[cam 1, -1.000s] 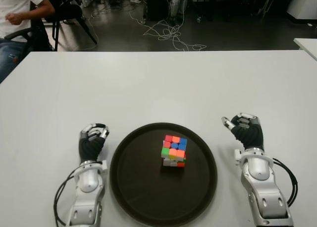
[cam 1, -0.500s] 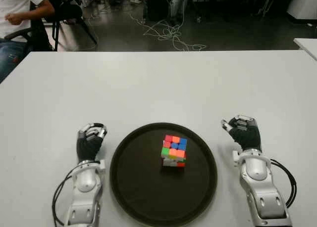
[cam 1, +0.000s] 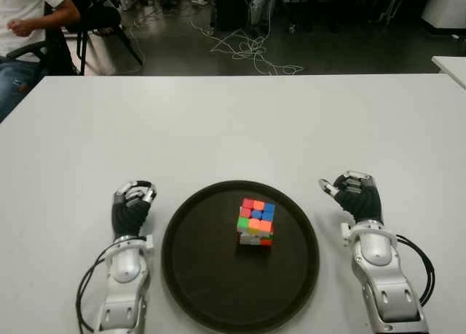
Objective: Pick up the Rubik's Cube and put it in the plate
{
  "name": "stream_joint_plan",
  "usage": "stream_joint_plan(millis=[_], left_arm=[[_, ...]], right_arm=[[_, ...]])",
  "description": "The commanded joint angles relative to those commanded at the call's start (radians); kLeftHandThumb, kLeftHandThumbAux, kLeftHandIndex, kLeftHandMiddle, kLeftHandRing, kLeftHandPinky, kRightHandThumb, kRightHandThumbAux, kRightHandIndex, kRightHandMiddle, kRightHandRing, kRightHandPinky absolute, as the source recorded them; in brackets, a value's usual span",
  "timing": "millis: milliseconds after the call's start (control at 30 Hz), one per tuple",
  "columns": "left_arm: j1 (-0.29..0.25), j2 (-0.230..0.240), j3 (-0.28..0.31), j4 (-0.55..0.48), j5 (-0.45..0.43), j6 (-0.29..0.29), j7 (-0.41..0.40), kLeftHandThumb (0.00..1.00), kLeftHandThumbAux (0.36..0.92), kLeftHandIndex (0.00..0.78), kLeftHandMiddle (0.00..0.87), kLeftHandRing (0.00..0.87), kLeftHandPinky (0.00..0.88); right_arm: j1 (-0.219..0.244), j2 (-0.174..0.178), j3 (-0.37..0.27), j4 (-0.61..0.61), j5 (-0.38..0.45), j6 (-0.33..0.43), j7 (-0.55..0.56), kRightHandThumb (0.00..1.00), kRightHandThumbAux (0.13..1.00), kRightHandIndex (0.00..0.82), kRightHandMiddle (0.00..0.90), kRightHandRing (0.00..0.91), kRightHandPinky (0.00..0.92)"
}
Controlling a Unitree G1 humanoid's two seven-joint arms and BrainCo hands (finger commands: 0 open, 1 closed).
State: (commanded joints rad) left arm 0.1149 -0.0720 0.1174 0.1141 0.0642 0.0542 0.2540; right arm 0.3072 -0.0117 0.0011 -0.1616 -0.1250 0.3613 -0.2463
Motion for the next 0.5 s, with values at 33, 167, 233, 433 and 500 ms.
stream_joint_plan(millis=[33,167,233,433,500], left_arm=[[0.000,0.000,0.000,0.000,-0.002,-0.001,-0.001,0.708,0.704,0.444,0.791,0.815,0.829],[0.000,-0.003,0.002,-0.003,-0.006,0.001,-0.003,0.708,0.703,0.445,0.793,0.819,0.832],[0.001,-0.004,0.002,-0.006,-0.008,0.002,-0.004,0.708,0.703,0.445,0.792,0.818,0.832],[0.001,-0.001,-0.001,-0.003,-0.008,-0.005,-0.010,0.708,0.704,0.444,0.794,0.816,0.828],[0.001,0.000,-0.001,-0.002,-0.007,-0.007,-0.012,0.708,0.704,0.444,0.794,0.816,0.827]], right_arm=[[0.001,0.000,0.000,0.005,0.002,-0.014,0.001,0.357,0.852,0.687,0.819,0.830,0.823],[0.005,0.000,-0.005,0.017,0.011,-0.052,0.007,0.385,0.840,0.694,0.818,0.829,0.824],[0.005,-0.002,-0.010,0.024,0.019,-0.074,0.015,0.396,0.835,0.695,0.820,0.829,0.824],[0.007,-0.009,-0.019,0.050,0.032,-0.139,0.039,0.418,0.837,0.696,0.819,0.824,0.812],[0.008,-0.011,-0.021,0.056,0.033,-0.154,0.044,0.419,0.838,0.695,0.819,0.821,0.806]])
